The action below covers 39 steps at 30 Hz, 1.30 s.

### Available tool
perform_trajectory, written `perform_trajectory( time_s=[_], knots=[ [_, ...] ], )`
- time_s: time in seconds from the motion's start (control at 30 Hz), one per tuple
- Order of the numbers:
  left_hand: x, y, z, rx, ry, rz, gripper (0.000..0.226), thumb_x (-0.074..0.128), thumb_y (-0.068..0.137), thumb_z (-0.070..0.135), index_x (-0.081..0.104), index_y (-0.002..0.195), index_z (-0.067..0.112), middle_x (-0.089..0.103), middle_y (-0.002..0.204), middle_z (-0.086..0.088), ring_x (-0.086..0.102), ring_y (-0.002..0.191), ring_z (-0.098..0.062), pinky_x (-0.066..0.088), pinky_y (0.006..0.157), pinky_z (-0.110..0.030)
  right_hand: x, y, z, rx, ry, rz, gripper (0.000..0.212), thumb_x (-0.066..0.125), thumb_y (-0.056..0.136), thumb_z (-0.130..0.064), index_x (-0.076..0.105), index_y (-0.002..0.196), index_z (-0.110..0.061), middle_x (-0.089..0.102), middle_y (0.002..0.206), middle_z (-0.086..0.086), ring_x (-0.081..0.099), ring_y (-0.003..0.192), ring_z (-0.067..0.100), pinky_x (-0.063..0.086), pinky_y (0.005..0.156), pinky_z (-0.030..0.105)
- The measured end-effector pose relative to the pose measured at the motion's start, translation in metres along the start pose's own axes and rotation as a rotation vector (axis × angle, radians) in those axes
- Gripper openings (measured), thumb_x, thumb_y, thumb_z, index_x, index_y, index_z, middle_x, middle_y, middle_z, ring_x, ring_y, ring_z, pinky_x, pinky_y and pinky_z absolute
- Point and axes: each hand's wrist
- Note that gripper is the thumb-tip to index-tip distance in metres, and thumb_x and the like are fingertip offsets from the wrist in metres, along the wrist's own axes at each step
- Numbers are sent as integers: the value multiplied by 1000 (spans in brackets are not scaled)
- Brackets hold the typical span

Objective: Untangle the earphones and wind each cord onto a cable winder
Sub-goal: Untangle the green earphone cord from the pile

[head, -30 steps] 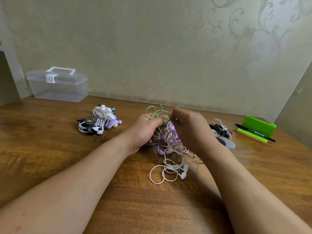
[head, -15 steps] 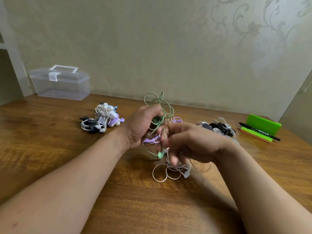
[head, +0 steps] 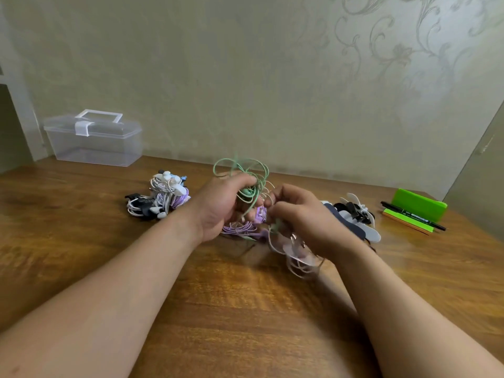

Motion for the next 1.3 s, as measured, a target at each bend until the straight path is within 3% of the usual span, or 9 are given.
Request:
perform_trajectory(
  time_s=[0.1, 0.27, 0.37, 0.43, 0.57, 0.73, 0.93, 1.13, 1.3],
  knots=[
    [-11, -4, 14, -123, -304, -190, 22, 48, 99, 24, 60, 90, 8, 57, 69, -5, 45, 37, -12, 33, 33, -17, -11, -12, -20, -12, 218, -219, 13, 57, 83, -7, 66, 92, -5, 56, 64, 9, 53, 59, 19, 44, 63, 33],
    [-19, -9, 16, -71, -421, -460, 33, 46, 95, 28, 64, 113, 6, 64, 83, -10, 50, 40, -11, 32, 40, -21, -8, -13, -29, 31, 412, -229, 12, 54, 84, -11, 63, 91, -8, 43, 64, 6, 43, 55, 18, 47, 57, 30],
    [-20, -8, 14, -43, -458, -550, 46, 45, 99, 34, 56, 133, 5, 64, 98, -18, 58, 51, -18, 42, 38, -20, -10, -15, -29, 99, 312, -226, 16, 52, 86, -22, 66, 83, -14, 31, 64, 3, 26, 52, 16, 27, 47, 25],
    [-19, -6, 13, -56, -440, -568, 52, 46, 101, 40, 50, 139, 6, 62, 103, -20, 61, 59, -22, 42, 38, -20, -13, -18, -27, 115, 187, -253, 28, 50, 92, -27, 70, 83, -11, 43, 65, 6, 39, 55, 19, 38, 53, 30],
    [-16, -6, 13, -79, -417, -473, 49, 42, 95, 25, 49, 138, 4, 62, 105, -20, 60, 72, -26, 42, 43, -23, -9, -14, -26, 131, 209, -158, 44, 32, 107, -23, 68, 99, 2, 67, 86, 20, 66, 83, 33, 54, 81, 43],
    [-17, -6, 13, -72, -525, -453, 58, 42, 80, 2, 48, 138, 1, 56, 122, -27, 67, 93, -31, 58, 70, -37, 2, -7, -26, 162, 344, -54, 38, 32, 110, -27, 61, 101, -5, 63, 80, 15, 68, 73, 34, 56, 72, 40],
    [1, -5, 6, 78, 52, -120, 23, 45, 105, -2, 57, 121, 9, 68, 88, -14, 63, 66, -22, 52, 53, -28, 11, -5, -11, 69, 226, -10, 60, 68, 91, -55, 57, 134, -14, 63, 105, 16, 63, 75, 22, 54, 62, 35],
    [0, -3, 5, 193, 384, 16, 13, 58, 104, 15, 52, 107, 4, 68, 65, -14, 60, 41, -25, 40, 38, -24, 4, -5, -16, -19, 273, 154, 21, 65, 102, -24, 62, 85, -12, 50, 62, -5, 34, 46, 6, 28, 40, 17],
    [-2, -6, 10, 171, 179, 41, 13, 49, 105, 10, 60, 98, 7, 65, 67, -13, 53, 44, -21, 33, 40, -23, -7, -3, -22, 0, 563, 149, 27, 54, 105, -32, 63, 91, -11, 38, 67, 0, 22, 50, 8, 14, 39, 20]
  ],
)
Point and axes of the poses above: each hand's wrist, its own y-axis towards the middle knuckle, its own x-axis out of the palm, z = x × y
